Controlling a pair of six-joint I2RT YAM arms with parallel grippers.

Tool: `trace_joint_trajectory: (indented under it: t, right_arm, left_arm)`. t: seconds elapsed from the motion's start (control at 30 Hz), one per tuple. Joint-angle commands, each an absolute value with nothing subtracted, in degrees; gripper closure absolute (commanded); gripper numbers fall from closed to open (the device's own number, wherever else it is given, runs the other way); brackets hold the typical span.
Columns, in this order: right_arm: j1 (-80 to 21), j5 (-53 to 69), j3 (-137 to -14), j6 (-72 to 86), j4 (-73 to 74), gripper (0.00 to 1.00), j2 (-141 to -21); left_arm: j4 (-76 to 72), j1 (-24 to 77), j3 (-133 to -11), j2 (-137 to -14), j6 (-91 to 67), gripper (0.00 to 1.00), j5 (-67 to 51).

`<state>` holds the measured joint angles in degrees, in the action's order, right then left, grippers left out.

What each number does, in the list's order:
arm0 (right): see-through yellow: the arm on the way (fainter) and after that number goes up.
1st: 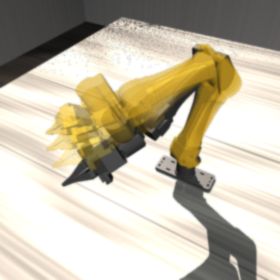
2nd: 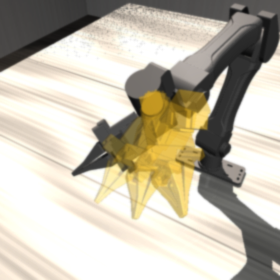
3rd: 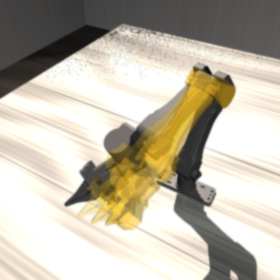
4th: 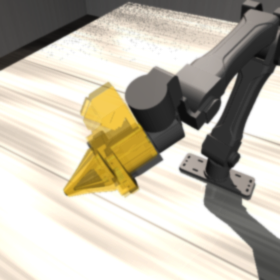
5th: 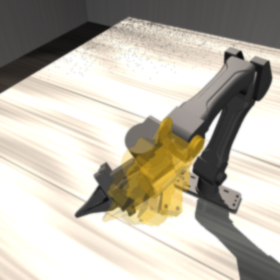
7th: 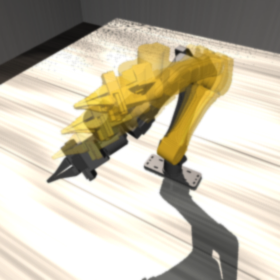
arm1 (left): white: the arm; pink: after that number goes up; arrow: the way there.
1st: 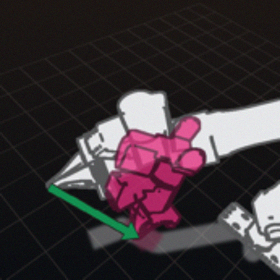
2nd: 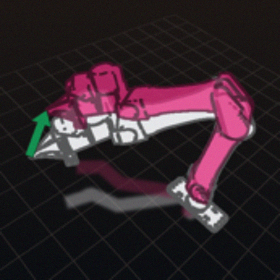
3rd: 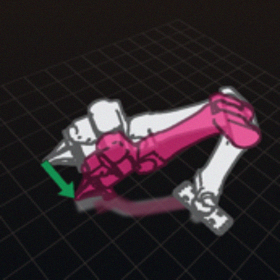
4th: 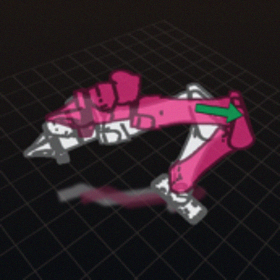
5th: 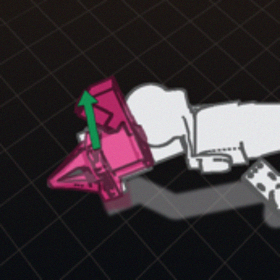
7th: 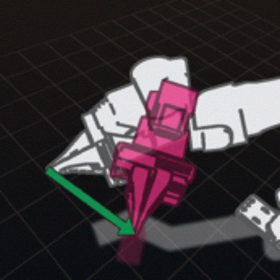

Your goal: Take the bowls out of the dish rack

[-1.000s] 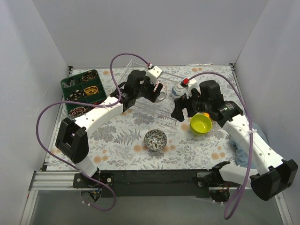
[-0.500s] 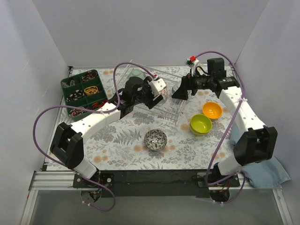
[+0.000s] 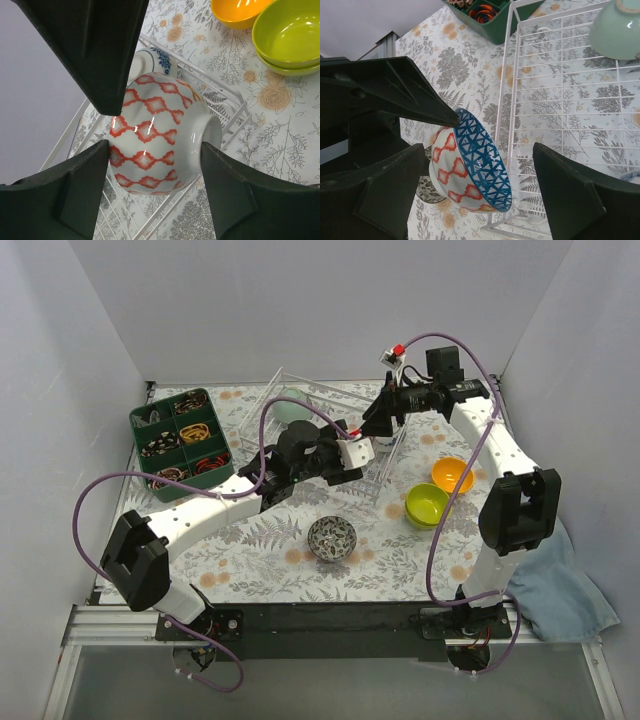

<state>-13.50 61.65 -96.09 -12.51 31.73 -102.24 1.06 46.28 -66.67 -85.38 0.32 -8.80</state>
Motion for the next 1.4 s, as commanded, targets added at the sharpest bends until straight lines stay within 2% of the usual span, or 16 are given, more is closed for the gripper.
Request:
trace_joint_trajectory:
  t: [0.0, 0.13, 0.47, 0.57, 0.67, 0.7, 0.77, 0.8, 0.93, 1.0, 1.07, 1.1, 1.17, 1.2, 1.3, 1.37]
  right_arm:
    - [-13.27, 69.60, -96.86, -17.57, 36.82, 0.05, -103.01]
    - [-13.45, 71.72, -93.43, -20.56, 39.11, 0.08, -102.22]
    - [-14.85, 75.40, -93.69, -28.82, 47.98, 0.13, -105.21]
    - [-15.56, 75.32, -93.87, -30.58, 49.92, 0.19, -105.47]
    - [-15.91, 76.72, -94.48, -32.60, 52.37, 0.36, -106.17]
    - [-15.91, 77.08, -94.66, -33.04, 52.90, 0.48, -106.52]
    - [-15.91, 77.60, -94.92, -34.10, 54.22, 0.61, -106.52]
    - [-15.91, 77.87, -94.75, -34.36, 54.40, 0.73, -106.18]
    - [-15.91, 78.22, -94.75, -34.45, 54.58, 0.93, -105.12]
    - [-15.91, 78.57, -94.83, -34.10, 54.58, 0.99, -104.51]
    - [-15.91, 78.75, -95.10, -33.84, 54.58, 0.99, -103.89]
    - [-15.82, 78.66, -95.18, -33.66, 54.58, 0.99, -103.28]
    - [-15.91, 77.97, -95.18, -32.87, 54.41, 0.99, -102.40]
    - [-16.00, 77.52, -95.01, -32.70, 54.32, 0.99, -101.26]
    - [-16.35, 75.77, -94.05, -31.82, 54.05, 0.99, -98.54]
    - [-16.79, 74.80, -92.73, -31.29, 53.70, 0.99, -97.04]
  left_arm:
    - [-2.81, 46.85, -66.45, -81.47, 3.69, 0.85, -6.77]
    - [-3.08, 46.85, -66.27, -81.65, 4.57, 0.85, -5.89]
    - [-2.55, 47.20, -66.71, -80.60, 1.59, 0.84, -8.44]
    - [-2.55, 47.20, -66.36, -80.24, 0.36, 0.84, -9.49]
    - [-2.81, 47.20, -65.66, -79.90, 0.26, 0.83, -9.49]
    - [-2.99, 47.20, -65.57, -79.89, 0.35, 0.83, -9.41]
    - [-3.51, 47.20, -65.22, -79.81, -1.32, 0.83, -9.05]
    - [-3.78, 47.20, -64.95, -79.80, -1.58, 0.83, -8.88]
    - [-5.97, 47.20, -64.16, -79.89, -2.55, 0.80, -6.60]
    - [-6.59, 47.20, -63.81, -79.72, -3.07, 0.73, -5.02]
    - [-7.38, 47.20, -63.72, -79.28, -4.39, 0.66, -4.05]
    - [-7.56, 47.11, -63.46, -79.10, -4.92, 0.56, -3.61]
    - [-8.26, 47.11, -63.11, -78.05, -7.46, 0.47, -1.50]
    - [-8.52, 47.11, -62.50, -77.61, -8.34, 0.39, -0.71]
    - [-8.62, 46.58, -61.26, -75.33, -13.26, 0.28, 2.46]
    - [-7.21, 45.79, -60.47, -73.66, -18.42, 0.16, 3.60]
